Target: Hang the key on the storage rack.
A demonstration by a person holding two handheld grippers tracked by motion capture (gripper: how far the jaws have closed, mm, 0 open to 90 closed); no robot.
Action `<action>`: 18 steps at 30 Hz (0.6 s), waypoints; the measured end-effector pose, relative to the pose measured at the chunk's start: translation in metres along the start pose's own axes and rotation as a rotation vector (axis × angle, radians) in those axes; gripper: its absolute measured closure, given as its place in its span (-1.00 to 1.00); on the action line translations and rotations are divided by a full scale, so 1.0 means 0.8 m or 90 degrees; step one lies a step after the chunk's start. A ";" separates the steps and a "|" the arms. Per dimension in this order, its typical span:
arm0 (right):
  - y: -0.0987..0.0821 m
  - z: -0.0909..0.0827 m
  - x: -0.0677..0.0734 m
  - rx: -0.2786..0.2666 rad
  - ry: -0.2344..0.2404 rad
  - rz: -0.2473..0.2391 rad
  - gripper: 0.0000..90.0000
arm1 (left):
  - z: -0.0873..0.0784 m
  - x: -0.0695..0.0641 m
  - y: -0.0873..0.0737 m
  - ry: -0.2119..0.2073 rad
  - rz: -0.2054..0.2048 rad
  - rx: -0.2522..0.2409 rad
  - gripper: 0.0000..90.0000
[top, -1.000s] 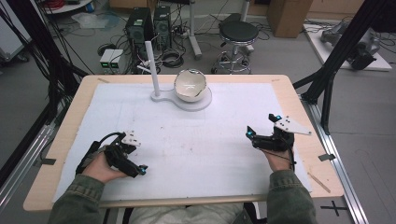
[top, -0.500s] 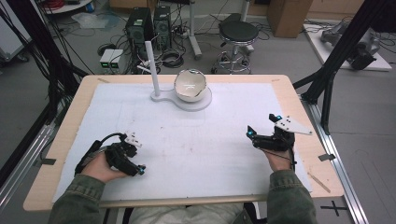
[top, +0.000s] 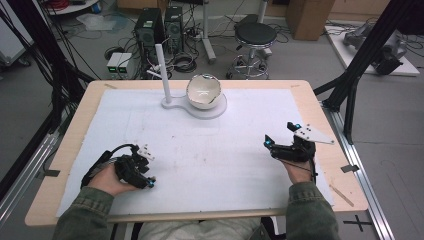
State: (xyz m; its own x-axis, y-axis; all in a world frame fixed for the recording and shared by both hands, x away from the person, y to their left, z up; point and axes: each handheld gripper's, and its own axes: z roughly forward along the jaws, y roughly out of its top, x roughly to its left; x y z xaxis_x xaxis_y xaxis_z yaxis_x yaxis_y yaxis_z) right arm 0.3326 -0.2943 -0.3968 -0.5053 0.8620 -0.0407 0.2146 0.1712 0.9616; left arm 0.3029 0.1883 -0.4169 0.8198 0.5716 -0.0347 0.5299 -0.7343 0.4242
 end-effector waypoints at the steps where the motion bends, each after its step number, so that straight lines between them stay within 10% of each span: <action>1: 0.000 0.000 0.000 0.000 0.000 0.000 -0.91 | 0.000 0.000 0.000 0.000 0.000 0.000 0.19; 9: 0.000 -0.001 0.000 -0.005 -0.007 0.001 -0.92 | 0.003 0.004 -0.001 -0.008 0.010 -0.015 0.82; 18: 0.001 -0.003 -0.001 -0.010 -0.013 0.000 -0.92 | 0.001 0.004 -0.003 0.015 0.034 -0.034 0.84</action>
State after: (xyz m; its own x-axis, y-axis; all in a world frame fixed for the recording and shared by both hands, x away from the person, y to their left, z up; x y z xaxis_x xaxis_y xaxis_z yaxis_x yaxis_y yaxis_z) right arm 0.3311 -0.2956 -0.3955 -0.4883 0.8714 -0.0468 0.2011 0.1645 0.9657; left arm 0.3046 0.1919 -0.4189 0.8406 0.5415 0.0107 0.4732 -0.7439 0.4719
